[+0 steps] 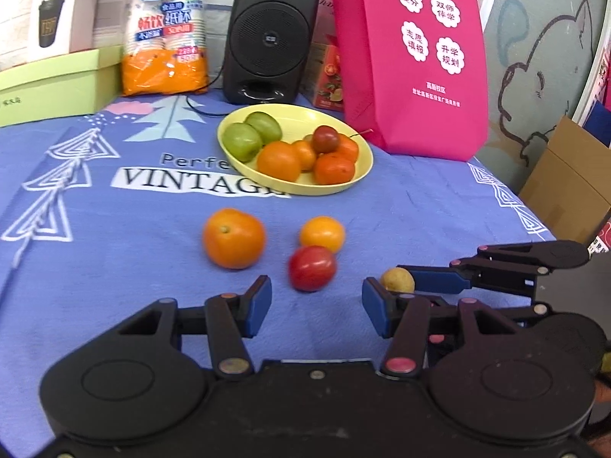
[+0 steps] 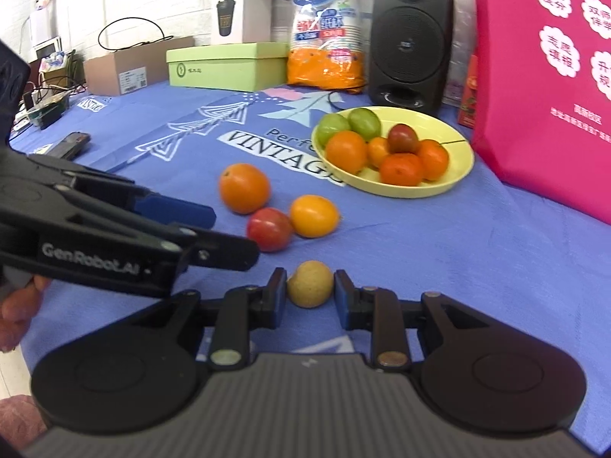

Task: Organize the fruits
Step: 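Grasp a red plum with the left tool while the right tool grasps a brown jujube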

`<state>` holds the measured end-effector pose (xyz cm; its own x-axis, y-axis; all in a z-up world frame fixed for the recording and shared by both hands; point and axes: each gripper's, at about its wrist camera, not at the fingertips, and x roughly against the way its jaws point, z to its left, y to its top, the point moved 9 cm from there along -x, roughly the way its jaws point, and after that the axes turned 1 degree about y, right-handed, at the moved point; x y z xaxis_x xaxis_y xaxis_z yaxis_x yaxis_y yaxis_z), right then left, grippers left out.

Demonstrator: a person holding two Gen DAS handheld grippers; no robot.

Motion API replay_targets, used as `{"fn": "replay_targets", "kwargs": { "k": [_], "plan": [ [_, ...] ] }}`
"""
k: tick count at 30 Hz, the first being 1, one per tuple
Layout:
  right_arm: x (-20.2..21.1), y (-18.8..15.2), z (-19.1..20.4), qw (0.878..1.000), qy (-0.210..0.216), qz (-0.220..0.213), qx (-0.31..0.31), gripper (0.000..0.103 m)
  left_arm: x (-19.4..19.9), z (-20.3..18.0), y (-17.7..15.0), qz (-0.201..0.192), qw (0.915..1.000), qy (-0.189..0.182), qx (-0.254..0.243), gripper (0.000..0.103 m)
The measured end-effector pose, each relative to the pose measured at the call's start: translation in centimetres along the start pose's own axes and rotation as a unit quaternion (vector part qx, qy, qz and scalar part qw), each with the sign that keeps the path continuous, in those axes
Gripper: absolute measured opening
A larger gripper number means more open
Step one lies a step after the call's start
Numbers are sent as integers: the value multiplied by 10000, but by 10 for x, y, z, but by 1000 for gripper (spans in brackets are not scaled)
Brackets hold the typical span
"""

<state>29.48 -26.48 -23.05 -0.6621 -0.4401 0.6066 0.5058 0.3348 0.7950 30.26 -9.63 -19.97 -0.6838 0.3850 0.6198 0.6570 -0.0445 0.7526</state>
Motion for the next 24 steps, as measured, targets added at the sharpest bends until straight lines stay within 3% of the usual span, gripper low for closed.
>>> {"fn": "replay_targets", "kwargs": {
  "k": [6, 14, 24],
  "plan": [
    [3, -3, -7, 10000, -14, -20, -93, 26, -18, -3, 4, 21, 9999, 137, -26, 51],
    [2, -4, -8, 9999, 12, -29, -133, 26, -26, 0, 4, 53, 9998, 173, -6, 32],
    [4, -5, -7, 9999, -19, -32, -132, 26, -9, 1, 3, -9, 9998, 195, -66, 31]
  ]
}}
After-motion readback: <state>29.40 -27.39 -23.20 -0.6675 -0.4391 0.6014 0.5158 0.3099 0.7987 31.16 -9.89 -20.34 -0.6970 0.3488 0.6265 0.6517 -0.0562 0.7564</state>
